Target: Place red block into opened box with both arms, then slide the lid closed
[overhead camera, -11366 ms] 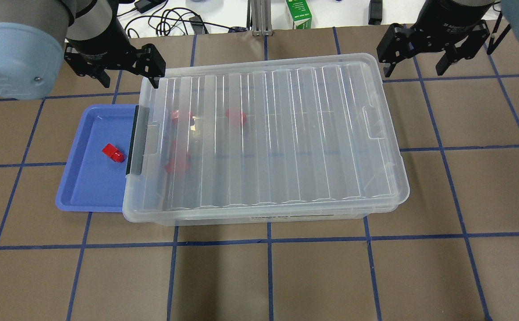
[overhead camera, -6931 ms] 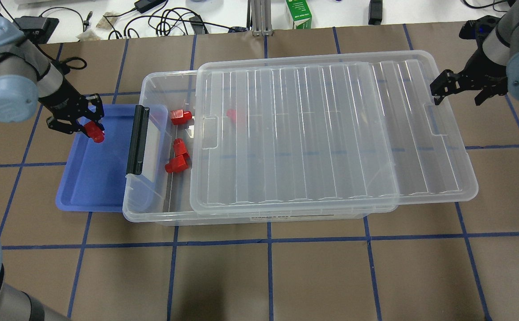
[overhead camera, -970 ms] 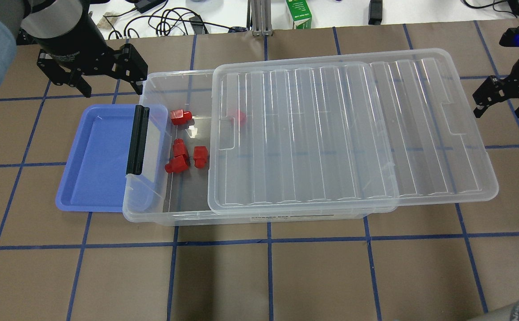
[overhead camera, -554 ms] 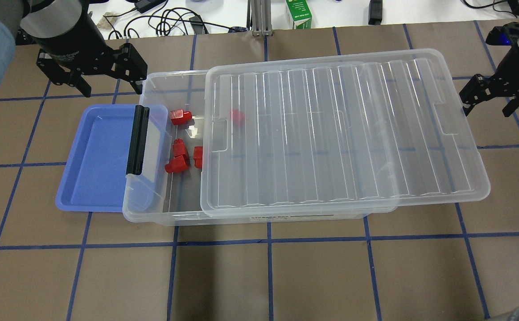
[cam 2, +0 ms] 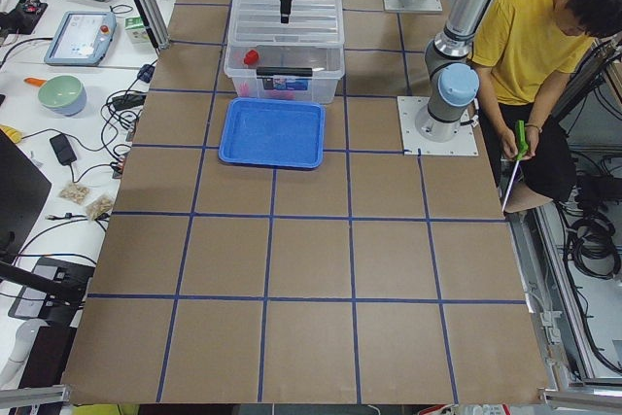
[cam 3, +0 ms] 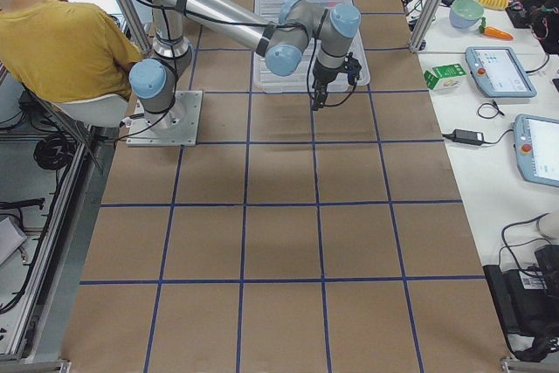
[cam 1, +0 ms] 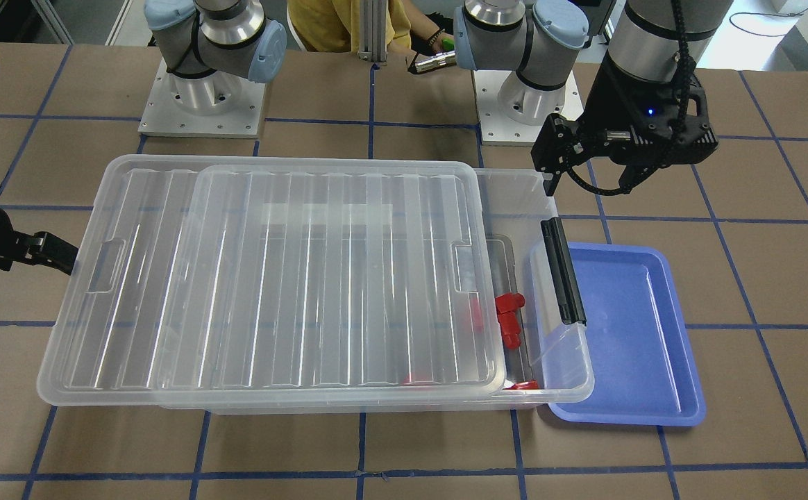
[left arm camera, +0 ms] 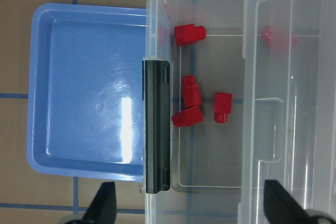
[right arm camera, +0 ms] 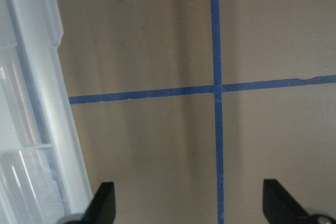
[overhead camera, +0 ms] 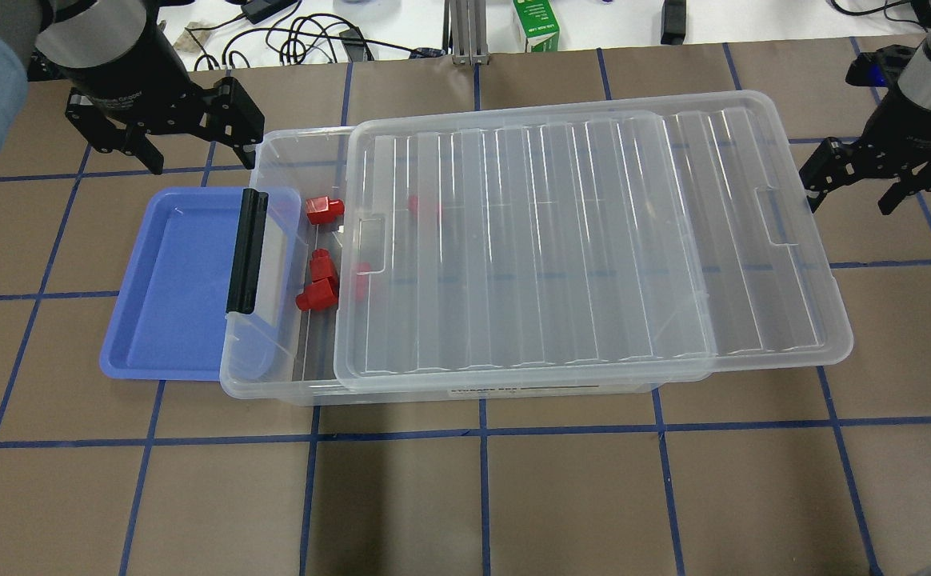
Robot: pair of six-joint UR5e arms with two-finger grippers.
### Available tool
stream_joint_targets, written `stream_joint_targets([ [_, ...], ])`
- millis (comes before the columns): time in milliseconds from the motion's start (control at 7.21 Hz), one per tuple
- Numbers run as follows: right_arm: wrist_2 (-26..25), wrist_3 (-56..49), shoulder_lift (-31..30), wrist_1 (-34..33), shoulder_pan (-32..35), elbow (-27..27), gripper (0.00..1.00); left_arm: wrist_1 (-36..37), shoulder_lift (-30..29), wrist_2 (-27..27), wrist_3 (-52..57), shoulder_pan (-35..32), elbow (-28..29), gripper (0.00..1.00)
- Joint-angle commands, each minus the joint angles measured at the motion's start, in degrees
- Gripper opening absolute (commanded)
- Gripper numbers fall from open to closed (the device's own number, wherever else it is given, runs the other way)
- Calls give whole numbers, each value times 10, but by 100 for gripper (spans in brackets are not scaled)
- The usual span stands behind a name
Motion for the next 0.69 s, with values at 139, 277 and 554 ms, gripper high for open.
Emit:
stream_joint_targets([
  [139, -1, 66, 0, -7, 54, 0, 100, 0, 0, 1, 1, 0, 0, 100],
  [277, -1, 81, 0, -11, 70, 1, 100, 0, 0, 1, 1, 0, 0, 100],
  [554, 0, 86, 0, -11, 82, 0, 100, 0, -1, 2, 1, -1, -1, 100],
])
